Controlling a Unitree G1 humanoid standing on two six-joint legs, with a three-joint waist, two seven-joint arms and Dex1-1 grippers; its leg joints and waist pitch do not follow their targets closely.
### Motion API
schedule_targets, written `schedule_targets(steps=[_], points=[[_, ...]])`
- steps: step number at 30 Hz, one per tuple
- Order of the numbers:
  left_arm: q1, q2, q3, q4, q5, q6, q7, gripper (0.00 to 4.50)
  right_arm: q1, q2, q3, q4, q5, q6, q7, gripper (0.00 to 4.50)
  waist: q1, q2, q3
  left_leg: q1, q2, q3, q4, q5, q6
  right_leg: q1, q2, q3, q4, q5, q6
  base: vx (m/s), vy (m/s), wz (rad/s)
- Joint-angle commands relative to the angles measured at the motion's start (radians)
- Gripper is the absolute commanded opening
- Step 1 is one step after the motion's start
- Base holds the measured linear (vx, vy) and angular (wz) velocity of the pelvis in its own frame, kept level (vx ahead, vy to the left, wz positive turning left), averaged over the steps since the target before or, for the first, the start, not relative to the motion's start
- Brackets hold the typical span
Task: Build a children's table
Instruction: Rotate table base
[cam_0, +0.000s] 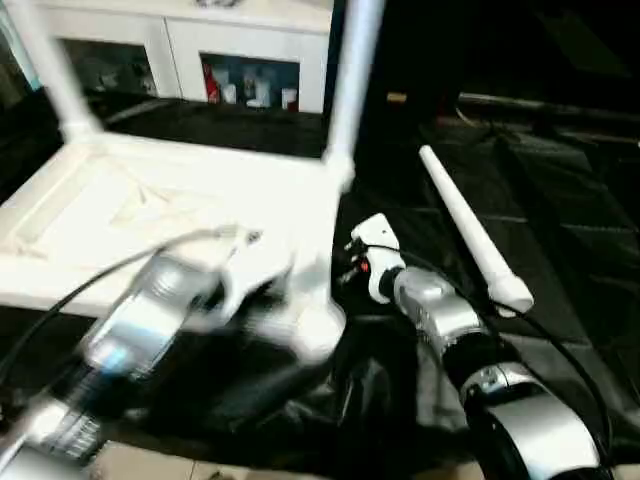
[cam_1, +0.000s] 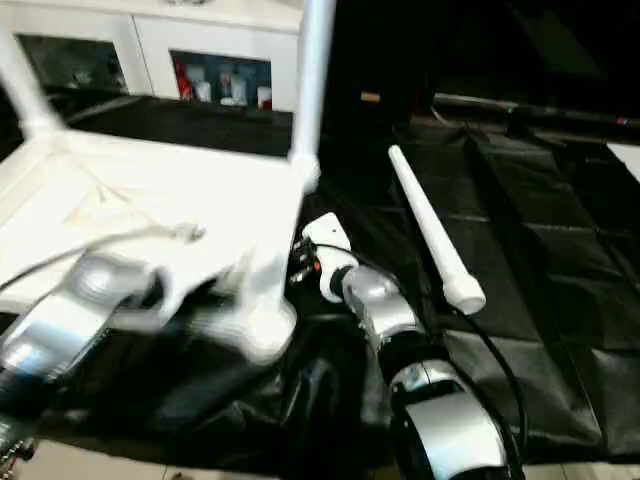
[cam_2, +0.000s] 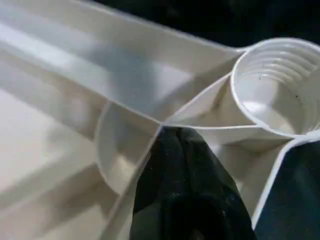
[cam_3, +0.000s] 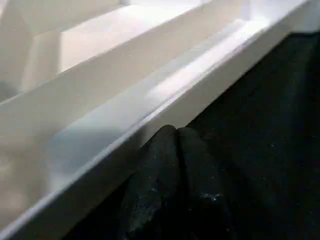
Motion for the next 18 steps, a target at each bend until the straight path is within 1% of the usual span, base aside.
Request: schedule_targets(steps=[1, 2, 3, 4, 5, 6, 7, 8, 9, 10, 11, 12, 13, 14, 15, 16, 17, 18], points=[[-0.047, -0.028, 0.006, 0.049, 0.015, -0.056, 0.063, 0.00, -0.001, -0.004, 0.004, -0.021, -0.011, -0.017, -0.012, 0.11, 0.007, 0.032, -0.078, -0.006, -0.017, 0.016, -0.055, -0.183, 0.004, 0.073, -0.027, 0.034, -0.054, -0.090, -0.241, 0.000, 0.000, 0.00], [-0.056, -0.033, 0.006, 0.069, 0.021, -0.070, 0.075, 0.00, 0.001, -0.010, 0.001, -0.025, -0.014, -0.017, -0.024, 0.11, 0.007, 0.033, -0.078, -0.005, -0.018, 0.017, -0.054, -0.178, 0.005, 0.072, -0.025, 0.033, -0.056, -0.082, -0.241, 0.000, 0.000, 0.00], [-0.061, -0.036, 0.006, 0.084, 0.025, -0.083, 0.082, 0.00, 0.002, -0.017, -0.003, -0.030, -0.017, -0.015, -0.040, 0.11, 0.005, 0.029, -0.079, -0.008, -0.018, 0.017, -0.053, -0.169, 0.009, 0.076, -0.025, 0.033, -0.052, -0.062, -0.247, 0.000, 0.000, 0.00], [-0.059, -0.036, 0.011, 0.080, 0.020, -0.091, 0.078, 0.00, -0.003, -0.029, -0.010, -0.040, -0.026, 0.024, -0.080, 0.11, 0.006, 0.032, -0.080, -0.007, -0.018, 0.017, -0.052, -0.164, 0.012, 0.076, -0.026, 0.032, -0.052, -0.061, -0.250, 0.000, 0.000, 0.00], [-0.059, -0.038, 0.016, 0.083, 0.017, -0.102, 0.073, 0.00, -0.008, -0.037, -0.014, -0.046, -0.031, 0.052, -0.108, 0.11, 0.006, 0.031, -0.080, -0.006, -0.018, 0.016, -0.053, -0.162, 0.012, 0.076, -0.026, 0.033, -0.053, -0.062, -0.252, 0.000, 0.000, 0.00], [-0.051, -0.040, 0.029, 0.063, 0.002, -0.100, 0.063, 0.00, -0.011, -0.047, -0.022, -0.063, -0.033, 0.078, -0.130, 0.11, 0.006, 0.028, -0.078, -0.002, -0.017, 0.018, -0.053, -0.162, 0.010, 0.074, -0.023, 0.033, -0.053, -0.064, -0.253, 0.000, 0.000, 0.00], [-0.047, -0.043, 0.037, 0.056, -0.009, -0.103, 0.057, 0.00, -0.013, -0.054, -0.027, -0.074, -0.034, 0.093, -0.142, 0.11, 0.008, 0.029, -0.079, -0.002, -0.017, 0.019, -0.052, -0.158, 0.008, 0.074, -0.022, 0.033, -0.051, -0.055, -0.253, 0.000, 0.000, 0.00], [-0.029, -0.049, 0.061, 0.014, -0.036, -0.106, 0.052, 0.00, -0.017, -0.072, -0.039, -0.105, -0.024, 0.122, -0.132, 0.11, 0.008, 0.028, -0.079, -0.002, -0.017, 0.020, -0.051, -0.160, 0.009, 0.074, -0.023, 0.034, -0.051, -0.053, -0.254, 0.000, 0.000, 0.00], [-0.007, -0.062, 0.097, -0.040, -0.079, -0.076, 0.049, 0.00, -0.024, -0.094, -0.060, -0.140, -0.003, 0.153, -0.114, 0.11, 0.009, 0.028, -0.079, -0.004, -0.015, 0.018, -0.052, -0.163, 0.008, 0.078, -0.024, 0.033, -0.050, -0.049, -0.253, 0.000, 0.000, 0.00], [0.002, -0.069, 0.114, -0.062, -0.101, -0.051, 0.048, 0.20, -0.028, -0.104, -0.071, -0.153, 0.008, 0.164, -0.106, 0.03, 0.010, 0.026, -0.078, -0.003, -0.015, 0.020, -0.051, -0.161, 0.012, 0.075, -0.023, 0.034, -0.050, -0.036, -0.257, 0.000, 0.000, 0.00], [0.002, -0.069, 0.114, -0.062, -0.101, -0.051, 0.048, 0.33, -0.028, -0.104, -0.071, -0.153, 0.008, 0.164, -0.106, 0.00, 0.011, 0.027, -0.079, -0.001, -0.015, 0.021, -0.050, -0.163, 0.012, 0.075, -0.022, 0.034, -0.049, -0.032, -0.259, 0.000, 0.000, 0.00], [0.022, -0.067, 0.127, -0.103, -0.135, -0.025, 0.034, 0.41, -0.049, -0.129, -0.090, -0.161, 0.021, 0.191, -0.114, 0.22, 0.011, 0.025, -0.076, 0.000, -0.016, 0.023, -0.051, -0.177, 0.017, 0.071, -0.020, 0.033, -0.051, -0.047, -0.258, 0.000, 0.000, 0.00], [0.037, -0.061, 0.129, -0.130, -0.150, -0.011, 0.024, 0.41, -0.068, -0.149, -0.099, -0.157, 0.022, 0.208, -0.123, 0.35, 0.011, 0.021, -0.076, -0.002, -0.015, 0.021, -0.052, -0.192, 0.016, 0.073, -0.022, 0.031, -0.051, -0.084, -0.252, 0.000, 0.000, 0.00], [0.041, -0.059, 0.129, -0.136, -0.153, -0.009, 0.021, 0.44, -0.073, -0.154, -0.102, -0.155, 0.022, 0.213, -0.126, 0.45, 0.010, 0.021, -0.075, -0.002, -0.015, 0.020, -0.053, -0.197, 0.015, 0.073, -0.023, 0.031, -0.053, -0.105, -0.246, 0.000, 0.000, 0.00], [0.068, -0.047, 0.127, -0.170, -0.165, -0.016, 0.011, 0.55, -0.128, -0.203, -0.117, -0.117, 0.014, 0.271, -0.162, 0.53, 0.010, 0.018, -0.072, -0.001, -0.016, 0.022, -0.052, -0.210, 0.012, 0.068, -0.022, 0.030, -0.059, -0.143, -0.234, 0.000, 0.000, 0.00], [0.069, -0.047, 0.127, -0.171, -0.165, -0.019, 0.011, 0.71, -0.132, -0.207, -0.118, -0.113, 0.013, 0.277, -0.167, 0.67, 0.008, 0.016, -0.072, -0.004, -0.017, 0.020, -0.053, -0.212, 0.006, 0.071, -0.021, 0.030, -0.058, -0.168, -0.224, 0.000, 0.000, 0.00], [0.082, -0.049, 0.132, -0.183, -0.170, -0.030, 0.013, 0.71, -0.170, -0.240, -0.129, -0.084, 0.004, 0.326, -0.200, 0.67, 0.010, 0.015, -0.072, -0.001, -0.018, 0.024, -0.051, -0.215, 0.006, 0.067, -0.021, 0.031, -0.062, -0.179, -0.217, 0.000, 0.000, 0.00], [0.086, -0.052, 0.137, -0.190, -0.175, -0.028, 0.015, 0.82, -0.186, -0.256, -0.131, -0.069, -0.003, 0.344, -0.211, 0.79, 0.008, 0.015, -0.070, -0.001, -0.019, 0.022, -0.051, -0.216, 0.002, 0.067, -0.018, 0.030, -0.060, -0.190, -0.211, 0.000, 0.000, 0.00]])
